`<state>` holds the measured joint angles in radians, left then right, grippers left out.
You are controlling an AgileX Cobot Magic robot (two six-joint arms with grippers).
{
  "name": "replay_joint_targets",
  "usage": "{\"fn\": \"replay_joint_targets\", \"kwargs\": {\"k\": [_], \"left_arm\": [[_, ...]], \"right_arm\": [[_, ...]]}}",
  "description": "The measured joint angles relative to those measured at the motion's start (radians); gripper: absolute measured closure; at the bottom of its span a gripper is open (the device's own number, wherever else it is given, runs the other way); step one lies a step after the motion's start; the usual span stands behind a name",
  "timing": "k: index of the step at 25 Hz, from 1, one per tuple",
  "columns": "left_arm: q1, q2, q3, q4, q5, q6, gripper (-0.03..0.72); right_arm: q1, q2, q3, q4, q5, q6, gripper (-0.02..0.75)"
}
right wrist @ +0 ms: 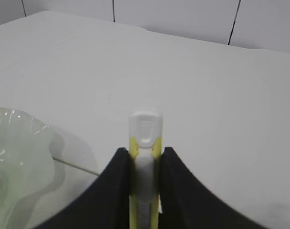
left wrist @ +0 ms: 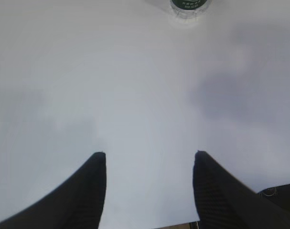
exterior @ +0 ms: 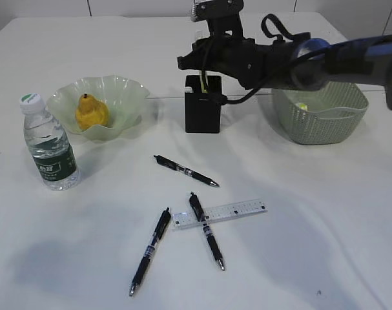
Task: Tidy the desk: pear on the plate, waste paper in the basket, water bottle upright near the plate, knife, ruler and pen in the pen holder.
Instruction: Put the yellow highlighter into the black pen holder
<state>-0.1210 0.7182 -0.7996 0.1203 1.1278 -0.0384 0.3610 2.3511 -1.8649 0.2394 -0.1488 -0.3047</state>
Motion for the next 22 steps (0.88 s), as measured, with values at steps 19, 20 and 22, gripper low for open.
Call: {"fn": "replay_joint_targets", "kwargs": {"k": [19,20,22], "left_arm": [[0.0,0.0,0.0,0.0,0.002,0.0,0.287],[0.0,0.0,0.0,0.0,0.002,0.0,0.287],[0.0,0.0,0.0,0.0,0.002,0.0,0.287]], "right_arm": [[0.018,0.033,0.0,0.006,0.063,0.002,0.492],[0.018,0.033,0.0,0.008,0.063,0.003,0.468],[0.018,0.033,0.0,0.021,0.064,0.003,0.423]]}}
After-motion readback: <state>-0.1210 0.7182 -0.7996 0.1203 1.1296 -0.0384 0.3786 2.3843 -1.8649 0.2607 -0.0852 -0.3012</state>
